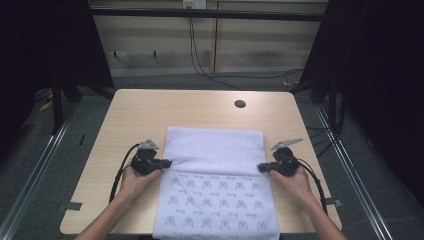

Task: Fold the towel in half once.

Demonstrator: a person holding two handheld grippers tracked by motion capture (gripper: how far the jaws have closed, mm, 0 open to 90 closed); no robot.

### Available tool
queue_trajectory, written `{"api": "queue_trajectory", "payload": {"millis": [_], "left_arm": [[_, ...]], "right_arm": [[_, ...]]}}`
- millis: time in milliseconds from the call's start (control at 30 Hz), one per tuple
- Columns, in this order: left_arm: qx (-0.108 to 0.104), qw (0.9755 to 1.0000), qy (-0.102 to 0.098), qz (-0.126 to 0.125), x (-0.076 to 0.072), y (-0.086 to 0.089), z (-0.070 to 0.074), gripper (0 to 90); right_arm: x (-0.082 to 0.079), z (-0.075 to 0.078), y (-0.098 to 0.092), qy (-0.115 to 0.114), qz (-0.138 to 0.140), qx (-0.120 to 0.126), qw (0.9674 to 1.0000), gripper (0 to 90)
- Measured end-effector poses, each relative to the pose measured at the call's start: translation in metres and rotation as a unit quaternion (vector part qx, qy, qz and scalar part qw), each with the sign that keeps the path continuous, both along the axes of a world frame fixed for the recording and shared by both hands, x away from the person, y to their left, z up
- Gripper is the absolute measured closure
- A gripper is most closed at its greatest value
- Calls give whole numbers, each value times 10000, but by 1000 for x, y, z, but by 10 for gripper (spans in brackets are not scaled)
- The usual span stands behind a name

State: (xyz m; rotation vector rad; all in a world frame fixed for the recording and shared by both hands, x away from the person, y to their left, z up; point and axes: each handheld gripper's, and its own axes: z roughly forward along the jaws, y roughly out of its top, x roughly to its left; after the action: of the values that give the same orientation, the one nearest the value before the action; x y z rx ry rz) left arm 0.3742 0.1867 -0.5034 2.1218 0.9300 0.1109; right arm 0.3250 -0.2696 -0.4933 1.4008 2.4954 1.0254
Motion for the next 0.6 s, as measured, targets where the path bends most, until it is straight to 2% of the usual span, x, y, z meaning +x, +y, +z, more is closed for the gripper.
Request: {"api": "queue_trajectory", "payload": {"millis": [33, 133, 167, 267, 300, 433, 500, 533, 600], "left_arm": [[-48, 10000, 40, 50, 9, 1, -1, 884], [116, 9999, -61, 68, 31, -2, 0, 884], [56, 9998, -77, 158, 38, -3, -1, 884], [138, 9993, -163, 304, 57, -7, -1, 883], [145, 9992, -171, 336, 63, -7, -1, 884], [80, 9987, -198, 463, 81, -8, -3, 884], [154, 9981, -271, 539, 88, -11, -3, 884], [172, 9980, -263, 548, 91, -12, -3, 884], [130, 9977, -249, 618, 94, -13, -3, 883]], "right_arm": [[9, -1, 0, -1, -58, 54, 10000, 881], [32, -3, 0, -85, -143, 53, 9998, 881], [38, -3, 1, -91, -209, 42, 9997, 881], [53, -6, 4, -339, -192, 23, 9992, 876], [59, -7, 3, -318, -234, 81, 9992, 876], [77, -9, 2, -408, -415, 115, 9982, 876], [87, -8, 3, -401, -488, 56, 9980, 876], [92, -8, 4, -465, -592, -41, 9972, 877], [100, -9, 6, -469, -803, -4, 9957, 876]]}}
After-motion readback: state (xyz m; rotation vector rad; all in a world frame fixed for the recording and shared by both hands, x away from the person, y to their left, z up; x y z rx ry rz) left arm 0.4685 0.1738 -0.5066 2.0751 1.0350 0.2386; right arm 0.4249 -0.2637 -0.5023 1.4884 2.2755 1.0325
